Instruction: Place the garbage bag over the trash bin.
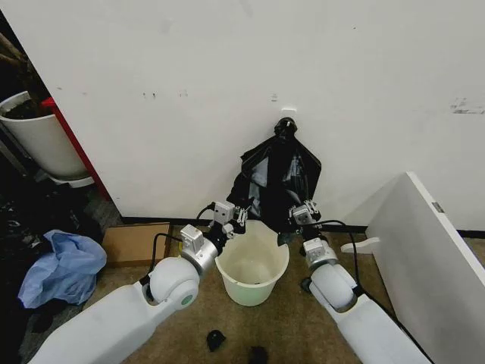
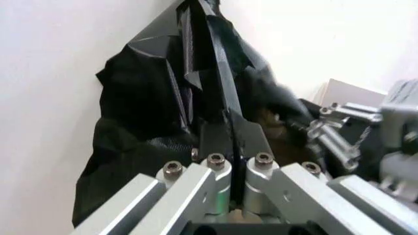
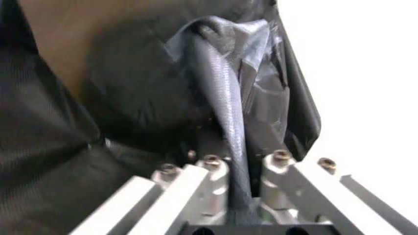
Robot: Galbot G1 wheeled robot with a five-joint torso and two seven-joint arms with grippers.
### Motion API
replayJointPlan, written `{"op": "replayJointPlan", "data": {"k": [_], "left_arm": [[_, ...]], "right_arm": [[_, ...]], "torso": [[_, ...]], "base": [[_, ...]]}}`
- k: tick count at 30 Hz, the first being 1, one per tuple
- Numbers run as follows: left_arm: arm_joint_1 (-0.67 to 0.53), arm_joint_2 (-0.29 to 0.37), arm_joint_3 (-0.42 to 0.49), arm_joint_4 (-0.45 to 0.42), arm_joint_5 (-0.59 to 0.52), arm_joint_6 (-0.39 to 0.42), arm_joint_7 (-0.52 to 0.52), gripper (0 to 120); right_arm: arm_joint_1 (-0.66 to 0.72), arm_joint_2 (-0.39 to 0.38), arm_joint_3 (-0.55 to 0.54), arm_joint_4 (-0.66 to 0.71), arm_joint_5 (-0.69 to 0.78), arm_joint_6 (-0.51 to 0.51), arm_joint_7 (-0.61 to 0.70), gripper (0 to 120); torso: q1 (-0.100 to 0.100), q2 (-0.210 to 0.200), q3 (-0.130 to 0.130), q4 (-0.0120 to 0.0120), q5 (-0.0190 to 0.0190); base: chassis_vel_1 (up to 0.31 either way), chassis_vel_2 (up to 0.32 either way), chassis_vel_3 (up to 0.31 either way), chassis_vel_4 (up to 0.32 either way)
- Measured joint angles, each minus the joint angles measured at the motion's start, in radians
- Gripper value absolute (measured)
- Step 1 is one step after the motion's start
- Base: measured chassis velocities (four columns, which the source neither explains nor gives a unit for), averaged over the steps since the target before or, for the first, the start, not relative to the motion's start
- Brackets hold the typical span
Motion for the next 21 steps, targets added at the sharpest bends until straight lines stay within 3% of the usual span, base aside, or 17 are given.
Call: {"op": "replayJointPlan", "data": {"k": [1,9,21], "left_arm": [[0.006,0.0,-0.006,-0.002,0.0,0.0,0.0,0],[0.068,0.006,-0.064,-0.028,0.005,0.0,-0.003,0],[0.307,0.029,-0.245,-0.165,0.057,0.0,0.006,0]], "right_arm": [[-0.007,-0.001,0.004,0.019,0.021,0.0,0.0,0],[-0.074,-0.014,0.034,0.144,0.131,0.006,-0.005,0],[-0.245,-0.023,0.065,0.384,0.287,0.024,-0.038,0]], "torso": [[0.0,0.0,0.0,0.0,0.0],[0.0,0.0,0.0,-0.0001,-0.0001],[0.0,0.0,0.0,0.0004,0.0]], "base": [[0.0,0.0,0.0,0.0],[0.0,0.0,0.0,0.0],[0.0,0.0,0.0,0.0]]}}
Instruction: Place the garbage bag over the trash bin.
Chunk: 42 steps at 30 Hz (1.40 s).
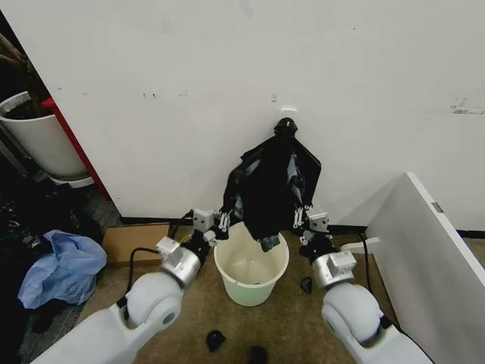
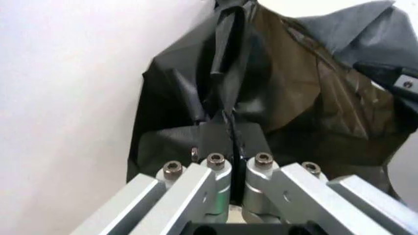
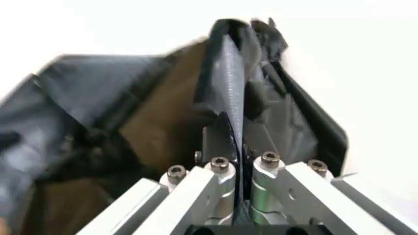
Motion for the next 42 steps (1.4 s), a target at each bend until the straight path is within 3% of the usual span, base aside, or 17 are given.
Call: {"op": "replayJointPlan", "data": {"k": [6,12,17,21,28,32,37,42], "left_arm": [[0.049,0.003,-0.017,-0.062,0.009,0.0,-0.003,0],[0.055,0.013,-0.017,-0.09,0.013,0.001,-0.003,0],[0.05,0.006,-0.017,-0.053,0.035,-0.015,0.004,0],[0.027,-0.009,-0.03,-0.008,0.041,-0.04,0.006,0],[0.035,0.009,-0.085,-0.03,0.028,-0.051,0.006,0],[0.048,0.009,-0.088,-0.024,0.026,-0.058,0.006,0],[0.057,-0.037,-0.056,0.036,0.045,-0.078,0.007,0],[-0.01,-0.082,0.01,0.081,0.044,-0.08,-0.003,0]], "right_arm": [[-0.121,0.021,0.01,0.118,0.04,-0.011,0.001,0],[-0.148,0.041,0.012,0.158,0.078,-0.035,0.008,0],[-0.122,0.075,-0.009,0.101,0.096,-0.034,0.008,0],[-0.063,0.158,-0.04,-0.001,0.161,-0.015,0.004,0],[0.0,0.229,-0.086,-0.028,0.218,-0.029,0.008,0],[0.002,0.229,-0.1,-0.021,0.224,-0.035,0.009,0],[-0.02,0.204,-0.084,-0.043,0.22,-0.016,0.005,0],[-0.011,0.149,-0.029,-0.02,0.25,-0.012,0.008,0]], "torso": [[0.0,0.0,0.0,-0.0006,0.0],[0.0,0.0,0.0,-0.0005,-0.0001],[0.0,0.0,0.0,-0.0002,-0.0001],[0.0,0.0,0.0,-0.0006,-0.0002],[0.0,0.0,0.0,-0.0002,0.0001],[0.0,0.0,0.0,-0.0003,0.0],[0.0,0.0,0.0,-0.0003,-0.0001],[0.0,0.0,0.0,-0.0004,0.0002]], "base": [[0.0,0.0,0.0,0.0],[0.0,0.0,0.0,0.0],[0.0,0.0,0.0,0.0],[0.0,0.0,0.0,0.0],[0.0,0.0,0.0,0.0],[0.0,0.0,0.0,0.0],[0.0,0.0,0.0,0.0],[0.0,0.0,0.0,0.0]]}}
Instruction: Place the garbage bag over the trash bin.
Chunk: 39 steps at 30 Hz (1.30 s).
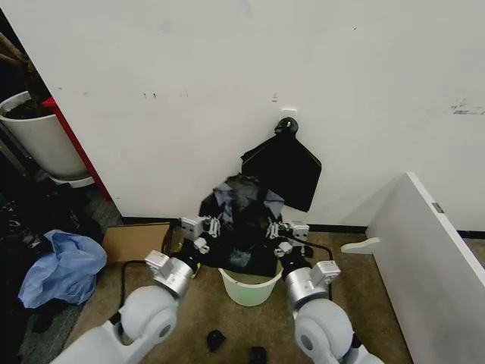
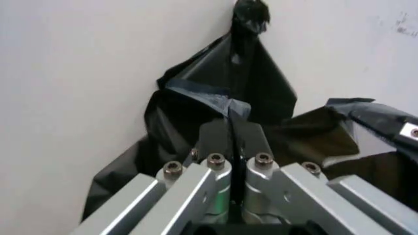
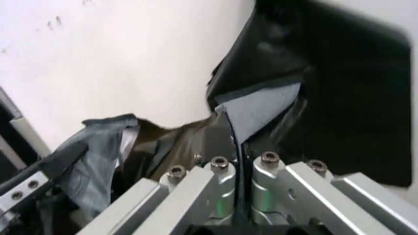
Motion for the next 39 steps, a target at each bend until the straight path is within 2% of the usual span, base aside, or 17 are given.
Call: {"op": "replayJointPlan", "data": {"k": [8,12,17,20,27,35,39], "left_arm": [[-0.05,-0.034,0.042,0.047,-0.005,-0.007,-0.003,0],[-0.019,-0.065,0.036,0.087,0.005,-0.03,-0.003,0],[0.067,-0.12,0.018,0.173,0.04,-0.071,-0.028,0],[0.095,-0.135,0.017,0.177,0.04,-0.071,-0.036,0],[0.168,-0.152,-0.013,0.177,0.046,-0.059,-0.073,0],[0.286,-0.126,-0.071,0.111,0.067,-0.042,-0.095,0],[0.323,-0.124,-0.089,0.11,0.072,-0.04,-0.1,0]], "right_arm": [[-0.001,-0.035,0.038,0.006,0.025,0.023,-0.004,0],[-0.031,-0.013,0.03,-0.033,-0.016,0.055,-0.023,0],[-0.083,0.048,0.01,-0.151,-0.088,0.109,-0.027,0],[-0.094,0.057,0.009,-0.169,-0.096,0.109,-0.012,0],[-0.128,0.037,0.009,-0.16,-0.096,0.053,0.036,0],[-0.17,0.044,0.016,-0.157,-0.096,-0.046,0.137,0],[-0.168,0.049,0.016,-0.161,-0.095,-0.091,0.172,0]], "torso": [[0.0,0.0,0.0,0.0,-0.0001],[0.0,0.0,0.0,0.0,-0.0003],[0.0,0.0,0.0,0.0002,-0.0002],[0.0,0.0,0.0,0.0001,-0.0002],[0.0,0.0,0.0,0.0001,-0.0002],[0.0,0.0,0.0,0.0001,-0.0002],[0.0,0.0,0.0,0.0001,-0.0003]], "base": [[0.0,0.0,0.0,0.0],[0.0,0.0,0.0,0.0],[0.0,0.0,0.0,0.0],[0.0,0.0,0.0,0.0],[0.0,0.0,0.0,0.0],[0.0,0.0,0.0,0.0],[0.0,0.0,0.0,0.0]]}}
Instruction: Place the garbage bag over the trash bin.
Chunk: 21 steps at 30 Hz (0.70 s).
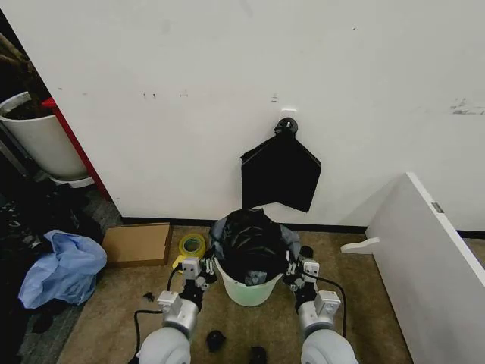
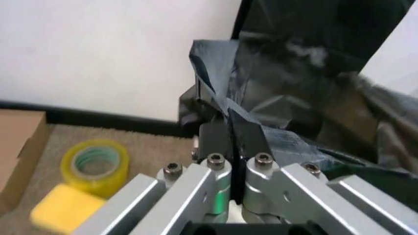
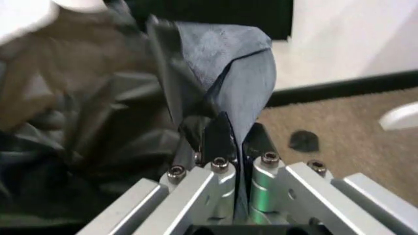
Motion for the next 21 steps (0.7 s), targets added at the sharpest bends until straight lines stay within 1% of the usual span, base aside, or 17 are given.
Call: {"op": "replayJointPlan", "data": {"k": [1,7,11,15,21], "left_arm": [[0.0,0.0,0.0,0.0,0.0,0.0,0.0,0],[0.032,0.012,-0.004,0.013,0.002,0.006,-0.005,0],[0.044,0.022,-0.003,0.013,-0.003,0.015,-0.007,0],[0.074,0.045,-0.002,0.013,-0.008,0.027,-0.007,0],[0.092,0.07,-0.003,0.013,-0.012,0.048,-0.007,0]], "right_arm": [[0.0,0.0,0.0,0.0,0.0,0.0,0.0,0],[-0.007,0.001,-0.009,0.004,-0.001,-0.084,0.049,0],[-0.019,-0.008,-0.014,0.014,-0.001,-0.111,0.056,0],[-0.041,-0.024,-0.024,0.028,-0.01,-0.167,0.068,0],[-0.044,-0.032,-0.045,0.008,-0.041,-0.206,0.081,0]], "torso": [[0.0,0.0,0.0,0.0,0.0],[0.0,0.0,0.0,0.0,0.0],[0.0,0.0,0.0,0.0,0.0],[0.0,0.0,0.0,0.0,0.0],[0.0,0.0,0.0,0.0,0.0]], "base": [[0.0,0.0,0.0,0.0],[0.0,0.0,0.0,0.0],[0.0,0.0,0.0,0.0],[0.0,0.0,0.0,0.0],[0.0,0.0,0.0,0.0]]}}
